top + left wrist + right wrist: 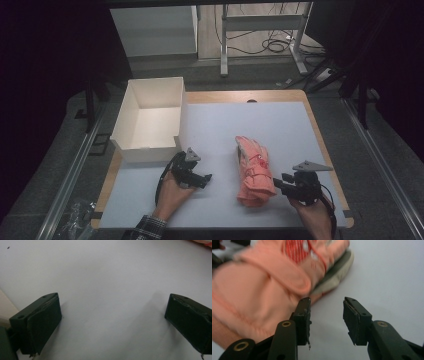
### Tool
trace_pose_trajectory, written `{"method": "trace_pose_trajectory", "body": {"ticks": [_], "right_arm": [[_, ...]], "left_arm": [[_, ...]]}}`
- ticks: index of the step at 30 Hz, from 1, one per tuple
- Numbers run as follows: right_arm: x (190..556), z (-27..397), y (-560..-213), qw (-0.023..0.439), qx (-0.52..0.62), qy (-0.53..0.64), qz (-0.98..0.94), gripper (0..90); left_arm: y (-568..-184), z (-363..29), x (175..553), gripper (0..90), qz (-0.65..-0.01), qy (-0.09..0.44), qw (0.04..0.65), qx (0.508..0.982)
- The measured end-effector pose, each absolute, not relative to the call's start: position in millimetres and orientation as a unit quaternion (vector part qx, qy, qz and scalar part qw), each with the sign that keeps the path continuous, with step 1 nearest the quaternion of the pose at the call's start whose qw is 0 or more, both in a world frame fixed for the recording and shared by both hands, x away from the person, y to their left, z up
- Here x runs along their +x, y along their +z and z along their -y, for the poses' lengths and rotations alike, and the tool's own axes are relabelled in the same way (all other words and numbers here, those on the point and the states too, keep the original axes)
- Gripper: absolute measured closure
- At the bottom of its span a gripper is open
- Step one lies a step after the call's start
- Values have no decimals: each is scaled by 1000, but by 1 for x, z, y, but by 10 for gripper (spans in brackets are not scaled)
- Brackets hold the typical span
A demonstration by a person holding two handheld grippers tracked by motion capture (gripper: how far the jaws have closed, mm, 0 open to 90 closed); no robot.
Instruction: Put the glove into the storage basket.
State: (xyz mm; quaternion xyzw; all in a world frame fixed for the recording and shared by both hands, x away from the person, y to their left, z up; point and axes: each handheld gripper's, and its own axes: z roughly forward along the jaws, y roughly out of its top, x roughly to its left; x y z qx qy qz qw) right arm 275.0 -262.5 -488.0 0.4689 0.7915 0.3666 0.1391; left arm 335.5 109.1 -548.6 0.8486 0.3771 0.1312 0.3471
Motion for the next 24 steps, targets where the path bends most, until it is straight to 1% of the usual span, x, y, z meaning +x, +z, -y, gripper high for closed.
{"method": "trace_pose_trajectory", "body": {"ticks": [5, 8, 17, 24], "right_arm": [[267, 263, -499, 120, 466, 379, -791, 573], [265, 261, -500, 113, 464, 383, -791, 572], [263, 241, -506, 85, 450, 391, -799, 563], [264, 228, -507, 76, 433, 394, -807, 557]], "left_arm": [[-548, -109, 336, 10, -375, 131, 345, 850], [-549, -109, 336, 10, -377, 131, 347, 849], [-548, -109, 336, 9, -375, 131, 345, 850], [-549, -109, 336, 9, -377, 131, 347, 849]]}}
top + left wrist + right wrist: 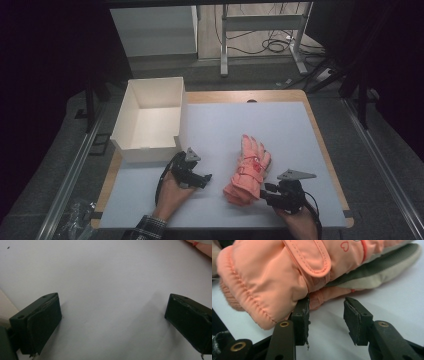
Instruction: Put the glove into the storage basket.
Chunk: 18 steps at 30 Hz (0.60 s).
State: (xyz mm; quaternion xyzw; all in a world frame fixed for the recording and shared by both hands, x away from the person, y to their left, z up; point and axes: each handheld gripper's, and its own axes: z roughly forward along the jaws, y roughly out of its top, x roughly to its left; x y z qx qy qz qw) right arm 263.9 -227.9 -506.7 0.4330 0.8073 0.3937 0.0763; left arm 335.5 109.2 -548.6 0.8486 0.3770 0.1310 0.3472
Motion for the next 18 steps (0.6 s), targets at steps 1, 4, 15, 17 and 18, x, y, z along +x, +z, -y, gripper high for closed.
{"method": "trace_pose_trajectory", "body": {"ticks": [1, 4, 15, 17, 18], "right_arm": [[264, 225, -507, 75, 431, 394, -809, 555], [265, 220, -509, 72, 426, 392, -812, 554], [273, 198, -517, 63, 406, 396, -822, 546], [274, 194, -518, 64, 403, 398, -822, 545], [275, 191, -519, 64, 402, 398, -823, 546]], "left_arm": [[-549, -109, 336, 10, -377, 131, 347, 849], [-549, -109, 335, 10, -377, 131, 348, 848], [-547, -120, 334, 47, -376, 132, 345, 850], [-545, -129, 334, 65, -378, 119, 354, 847], [-544, -130, 334, 62, -379, 116, 358, 845]]}}
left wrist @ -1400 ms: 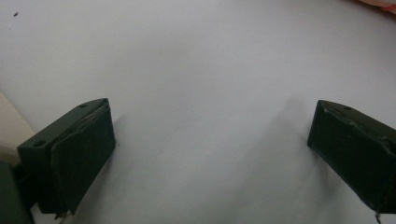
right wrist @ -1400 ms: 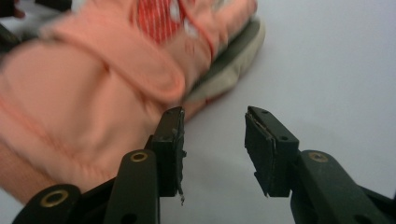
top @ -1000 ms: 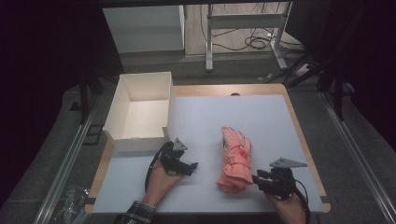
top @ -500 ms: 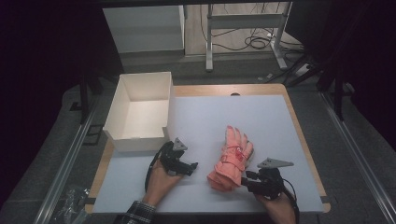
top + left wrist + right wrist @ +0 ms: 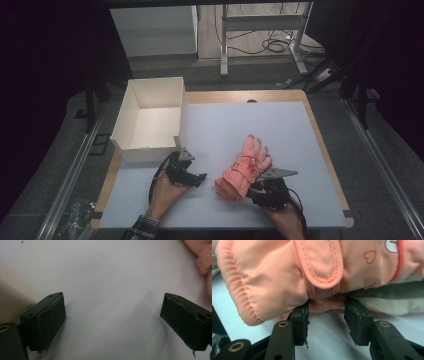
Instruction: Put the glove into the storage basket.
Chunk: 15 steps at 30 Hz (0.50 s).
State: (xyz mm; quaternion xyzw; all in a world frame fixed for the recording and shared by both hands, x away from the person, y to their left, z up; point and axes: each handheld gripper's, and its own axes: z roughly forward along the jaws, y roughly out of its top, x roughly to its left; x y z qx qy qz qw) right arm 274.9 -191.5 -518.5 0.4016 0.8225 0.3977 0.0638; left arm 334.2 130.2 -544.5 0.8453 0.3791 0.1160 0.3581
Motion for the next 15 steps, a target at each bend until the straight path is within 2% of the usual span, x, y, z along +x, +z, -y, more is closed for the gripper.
{"method": "trace_pose_trajectory", "body": {"ticks": [15], "right_arm": [[296, 166, -525, 86, 388, 405, -823, 549]], "left_arm": [[-543, -134, 330, 37, -363, 119, 345, 857]]}}
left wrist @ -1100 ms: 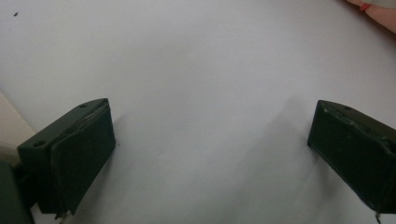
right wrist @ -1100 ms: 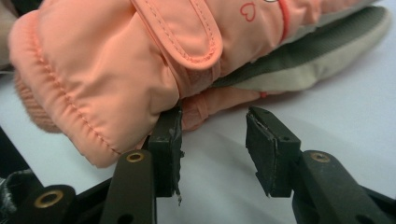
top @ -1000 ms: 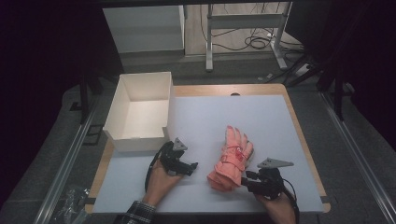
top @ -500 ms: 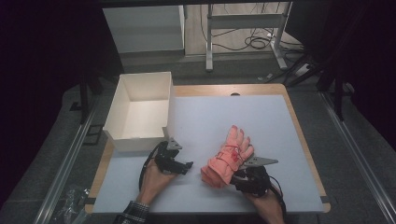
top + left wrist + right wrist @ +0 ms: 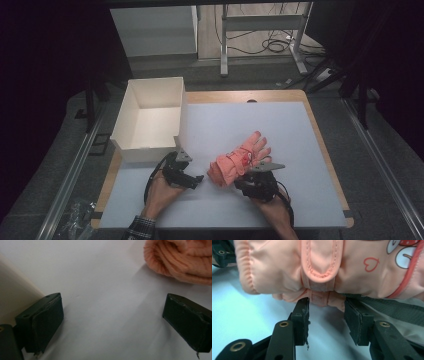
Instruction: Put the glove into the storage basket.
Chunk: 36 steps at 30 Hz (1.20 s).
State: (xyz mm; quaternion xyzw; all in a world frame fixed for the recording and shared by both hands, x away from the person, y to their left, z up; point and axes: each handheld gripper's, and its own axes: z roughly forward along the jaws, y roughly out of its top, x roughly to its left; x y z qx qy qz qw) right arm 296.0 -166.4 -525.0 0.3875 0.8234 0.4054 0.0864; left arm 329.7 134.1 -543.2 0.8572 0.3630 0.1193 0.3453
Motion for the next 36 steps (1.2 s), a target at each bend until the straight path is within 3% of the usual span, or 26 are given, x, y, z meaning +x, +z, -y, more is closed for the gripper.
{"method": "trace_pose_trajectory", "body": {"ticks": [11, 24, 36], "right_arm": [[289, 188, -520, 95, 390, 402, -823, 507], [291, 241, -514, 146, 411, 370, -820, 398], [311, 281, -515, 176, 447, 349, -804, 253]], "left_arm": [[-524, -123, 320, 12, -322, 97, 361, 870], [-483, -102, 318, 0, -270, 57, 374, 885], [-450, -42, 333, 0, -214, 57, 343, 913]]}}
